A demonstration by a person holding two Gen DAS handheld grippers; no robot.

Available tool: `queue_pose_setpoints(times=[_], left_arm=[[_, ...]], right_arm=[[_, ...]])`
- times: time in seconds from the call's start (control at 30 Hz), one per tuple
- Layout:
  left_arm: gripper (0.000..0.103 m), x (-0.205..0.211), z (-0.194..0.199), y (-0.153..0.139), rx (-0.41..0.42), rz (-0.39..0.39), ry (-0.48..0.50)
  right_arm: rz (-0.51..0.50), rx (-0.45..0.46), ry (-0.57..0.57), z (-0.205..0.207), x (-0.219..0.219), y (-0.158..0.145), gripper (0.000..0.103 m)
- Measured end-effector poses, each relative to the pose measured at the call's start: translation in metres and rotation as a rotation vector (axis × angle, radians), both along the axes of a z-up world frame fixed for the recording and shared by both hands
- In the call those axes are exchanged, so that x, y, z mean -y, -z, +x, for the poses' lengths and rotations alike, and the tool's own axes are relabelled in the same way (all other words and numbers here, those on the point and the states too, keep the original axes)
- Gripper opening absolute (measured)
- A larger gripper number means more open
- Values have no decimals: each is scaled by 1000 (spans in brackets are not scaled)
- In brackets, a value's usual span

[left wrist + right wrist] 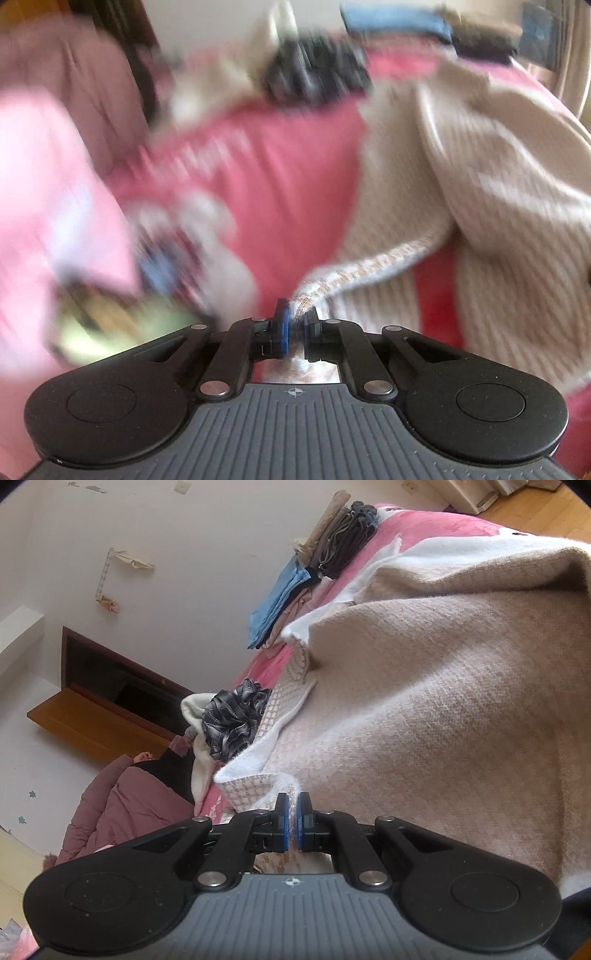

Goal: Fold clothes

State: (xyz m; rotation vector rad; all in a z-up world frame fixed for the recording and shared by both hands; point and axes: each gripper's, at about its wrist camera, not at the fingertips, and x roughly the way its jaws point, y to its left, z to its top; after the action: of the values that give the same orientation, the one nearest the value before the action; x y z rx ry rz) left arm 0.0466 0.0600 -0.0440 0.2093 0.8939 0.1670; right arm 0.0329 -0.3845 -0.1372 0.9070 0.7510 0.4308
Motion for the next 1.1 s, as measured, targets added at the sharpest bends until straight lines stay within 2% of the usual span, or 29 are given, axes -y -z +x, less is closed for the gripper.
queue_pose_setpoints(times=[0.07,0.17,0.23,0.3,0.33,0.43,0.6,0.63,0.77,0.83,0.9,0.97,1.0,1.03,1.1], left_arm=[[5,-9,20,-25,86,109,15],[5,-13,54,-54,214,318,46],[6,-15,78,-66,285,477,66],[6,-19,102,-67,323,608,73],[6,-25,117,-65,329,661,72],[7,-45,157,-47,293,739,50],[7,-69,206,1,208,928,51],[7,-72,213,8,163,918,53],[19,-79,231,30,-40,803,63],[45,-81,230,29,-97,727,62],[56,-81,225,19,-125,636,62],[57,-81,218,3,-131,534,56],[60,-81,214,-7,-129,478,47],[67,-81,208,-17,-124,418,35],[70,-83,198,-39,-112,295,8]], right_arm=[[1,3,-2,-1,-1,0,4],[-7,13,-12,-2,-3,-2,4],[-11,13,-16,-2,-5,-3,4],[-13,8,-22,-1,-6,-2,4],[-14,6,-25,0,-7,-1,4],[-31,1,-47,3,-11,0,4],[-76,-4,-92,8,-20,2,4],[-81,-5,-100,9,-21,2,4],[-95,-30,-110,18,-22,9,4],[-93,-46,-111,20,-21,12,4],[-93,-59,-114,22,-21,14,5],[-92,-69,-117,23,-21,16,5],[-91,-69,-120,22,-22,16,5],[-90,-70,-122,21,-22,15,5],[-93,-70,-128,19,-23,14,5]])
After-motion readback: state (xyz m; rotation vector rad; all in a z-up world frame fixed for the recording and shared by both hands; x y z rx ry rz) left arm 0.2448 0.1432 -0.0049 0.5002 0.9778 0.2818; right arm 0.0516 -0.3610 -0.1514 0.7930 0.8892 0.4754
